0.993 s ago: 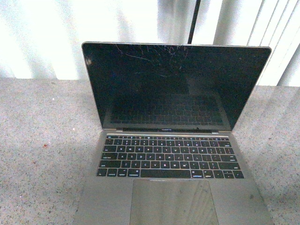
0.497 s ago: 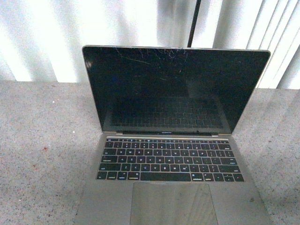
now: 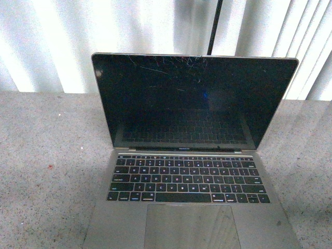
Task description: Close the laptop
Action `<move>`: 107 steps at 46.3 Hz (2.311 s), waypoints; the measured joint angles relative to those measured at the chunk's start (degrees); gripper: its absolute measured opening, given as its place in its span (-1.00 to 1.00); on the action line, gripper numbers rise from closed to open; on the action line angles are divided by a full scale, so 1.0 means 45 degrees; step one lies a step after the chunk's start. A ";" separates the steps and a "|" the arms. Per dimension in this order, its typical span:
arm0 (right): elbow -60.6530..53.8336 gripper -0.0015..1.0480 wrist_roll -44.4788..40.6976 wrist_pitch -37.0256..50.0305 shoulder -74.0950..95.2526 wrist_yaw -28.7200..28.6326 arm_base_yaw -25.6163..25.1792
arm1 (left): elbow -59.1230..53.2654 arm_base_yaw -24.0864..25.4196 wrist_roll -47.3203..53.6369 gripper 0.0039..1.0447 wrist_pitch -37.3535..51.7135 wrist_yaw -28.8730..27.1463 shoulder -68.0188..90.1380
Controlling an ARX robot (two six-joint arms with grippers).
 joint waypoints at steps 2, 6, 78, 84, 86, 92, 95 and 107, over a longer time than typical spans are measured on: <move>0.0112 0.86 -0.0160 0.0845 0.0826 -0.0131 -0.0185 | 0.0015 -0.0024 0.0015 0.87 0.0874 0.0189 0.0758; 0.0699 0.86 -0.0733 0.2754 0.2885 -0.0296 -0.0481 | 0.0248 0.0000 0.0345 0.87 0.2973 0.0627 0.2725; 1.8476 0.86 -1.9637 -0.6130 1.7165 -0.4143 0.1914 | 2.2046 -0.1413 2.1935 0.87 -0.9432 0.4561 1.8442; 1.8564 0.86 -1.9866 -0.6688 1.7369 -0.4056 0.1982 | 2.1473 -0.1579 2.1779 0.87 -0.9117 0.4469 1.8462; 1.8569 0.86 -1.9914 -0.6795 1.7393 -0.4051 0.2011 | 2.1264 -0.1603 2.1770 0.87 -0.9034 0.4464 1.8442; 1.8598 0.86 -1.9982 -0.6931 1.7510 -0.4056 0.2074 | 2.0788 -0.1681 2.1653 0.87 -0.8650 0.4430 1.8442; 1.8656 0.86 -1.9997 -0.7091 1.7578 -0.4027 0.2079 | 2.0623 -0.1724 2.1609 0.87 -0.8461 0.4410 1.8442; 1.8651 0.07 -1.9909 -0.6955 1.7699 -0.4036 0.2195 | 2.0541 -0.1899 2.1430 0.58 -0.7980 0.4075 1.8457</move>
